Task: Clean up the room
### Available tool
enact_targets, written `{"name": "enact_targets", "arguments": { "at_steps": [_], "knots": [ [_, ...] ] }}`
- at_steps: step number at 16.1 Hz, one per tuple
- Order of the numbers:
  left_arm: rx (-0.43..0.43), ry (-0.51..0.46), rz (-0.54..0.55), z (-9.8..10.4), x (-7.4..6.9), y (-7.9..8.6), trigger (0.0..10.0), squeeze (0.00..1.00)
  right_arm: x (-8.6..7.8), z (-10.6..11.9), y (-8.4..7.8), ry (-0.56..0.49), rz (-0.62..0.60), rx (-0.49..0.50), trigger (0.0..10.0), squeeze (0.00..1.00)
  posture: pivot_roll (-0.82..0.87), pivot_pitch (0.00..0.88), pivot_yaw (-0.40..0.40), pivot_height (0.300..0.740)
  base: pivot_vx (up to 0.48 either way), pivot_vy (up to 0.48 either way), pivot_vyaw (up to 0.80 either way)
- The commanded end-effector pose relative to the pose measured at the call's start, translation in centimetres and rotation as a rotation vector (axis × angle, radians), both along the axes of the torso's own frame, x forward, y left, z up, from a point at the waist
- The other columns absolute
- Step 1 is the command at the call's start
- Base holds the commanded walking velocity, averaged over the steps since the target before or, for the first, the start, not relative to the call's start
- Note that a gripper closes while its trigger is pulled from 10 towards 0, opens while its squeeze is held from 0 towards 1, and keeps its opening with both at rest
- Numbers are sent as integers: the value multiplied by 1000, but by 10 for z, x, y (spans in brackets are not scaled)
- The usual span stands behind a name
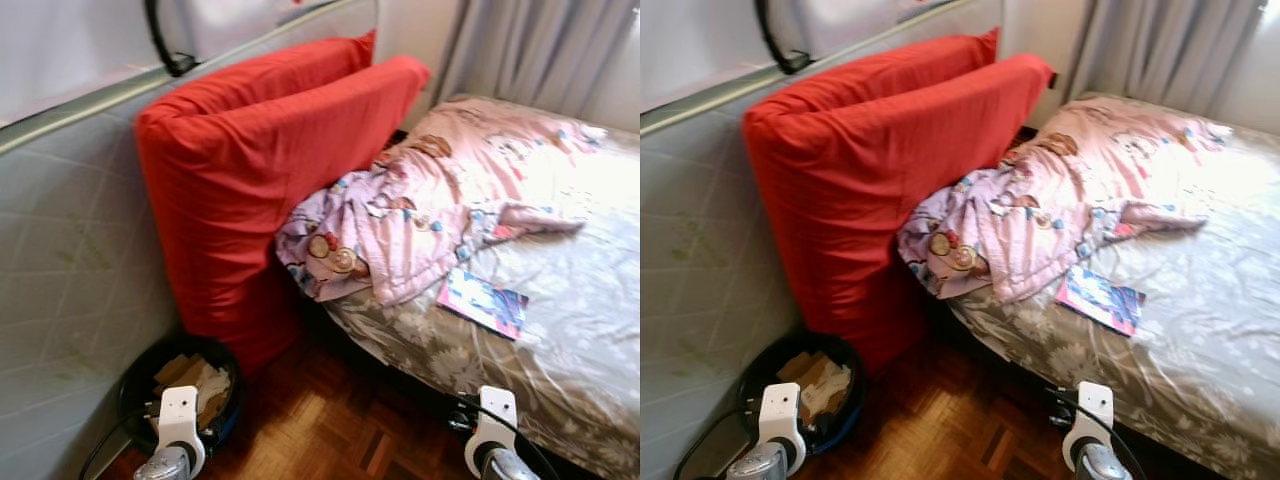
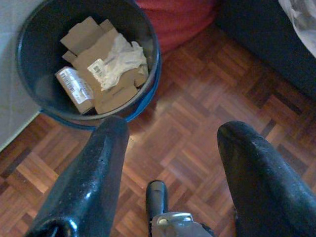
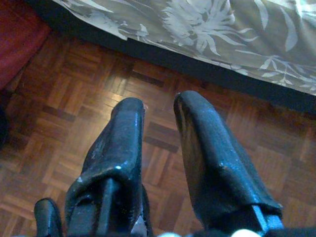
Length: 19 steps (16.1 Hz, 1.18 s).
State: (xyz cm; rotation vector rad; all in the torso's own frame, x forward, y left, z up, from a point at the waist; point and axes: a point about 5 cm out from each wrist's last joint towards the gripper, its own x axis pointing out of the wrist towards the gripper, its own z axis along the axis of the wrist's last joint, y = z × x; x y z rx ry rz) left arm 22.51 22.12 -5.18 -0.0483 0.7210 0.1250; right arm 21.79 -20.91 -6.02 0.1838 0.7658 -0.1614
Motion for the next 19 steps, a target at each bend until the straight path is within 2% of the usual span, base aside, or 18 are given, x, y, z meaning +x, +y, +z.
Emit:
{"name": "enact_targets", "arguments": {
  "at_steps": [1, 14, 19],
  "knots": [
    [12, 46, -8, -8, -12, -1, 10000, 0, -3, -2, -1, 20, -7, 0, 10000, 0, 14, 0, -18, 740, 0, 0, -788],
    [9, 70, -4, -18, -31, -2, 10000, 0, -6, -3, -1, 18, -5, 5, 10000, 0, 11, 0, -16, 740, 0, -268, 0],
    [11, 71, 5, -18, -33, 1, 10000, 0, -5, -3, -1, 19, -4, 7, 10000, 0, 11, 0, -18, 740, 0, -272, 0]
  ]
}}
